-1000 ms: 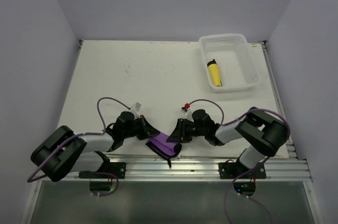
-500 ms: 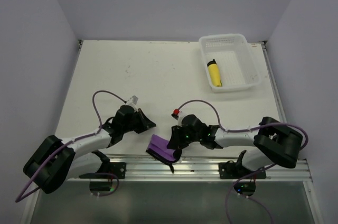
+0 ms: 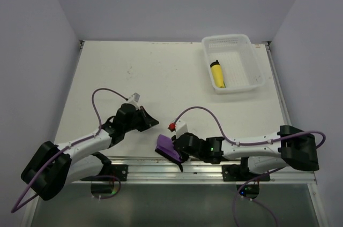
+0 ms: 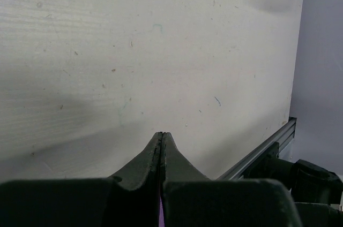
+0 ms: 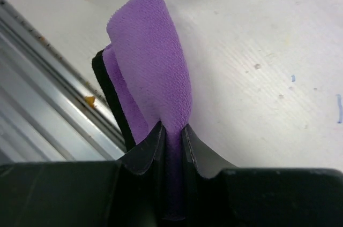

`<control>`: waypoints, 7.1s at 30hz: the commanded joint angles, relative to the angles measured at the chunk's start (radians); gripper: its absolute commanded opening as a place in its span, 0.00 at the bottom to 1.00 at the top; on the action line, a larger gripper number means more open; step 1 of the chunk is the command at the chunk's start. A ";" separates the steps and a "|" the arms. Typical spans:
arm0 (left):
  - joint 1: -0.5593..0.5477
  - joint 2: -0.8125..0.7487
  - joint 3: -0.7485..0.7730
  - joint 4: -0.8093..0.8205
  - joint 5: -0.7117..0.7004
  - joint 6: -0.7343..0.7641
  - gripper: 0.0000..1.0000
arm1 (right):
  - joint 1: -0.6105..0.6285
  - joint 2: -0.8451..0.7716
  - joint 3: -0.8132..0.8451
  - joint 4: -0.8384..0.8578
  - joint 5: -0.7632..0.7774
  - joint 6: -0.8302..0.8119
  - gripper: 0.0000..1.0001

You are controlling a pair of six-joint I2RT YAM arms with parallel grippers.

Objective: Roll the towels
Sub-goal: Roll the towel, then place the rolled towel into the container

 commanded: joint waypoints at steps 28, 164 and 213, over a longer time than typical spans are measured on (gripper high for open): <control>-0.072 0.069 0.127 0.122 0.005 -0.010 0.03 | 0.320 0.491 0.281 -0.231 0.818 -0.128 0.00; -0.259 -0.128 0.070 -0.162 -0.395 0.020 0.11 | -0.195 -0.057 -0.062 0.013 -0.354 -0.001 0.00; -0.147 -0.277 0.289 -0.412 -0.477 0.304 0.21 | -1.239 0.402 0.731 -0.010 -0.238 -0.444 0.00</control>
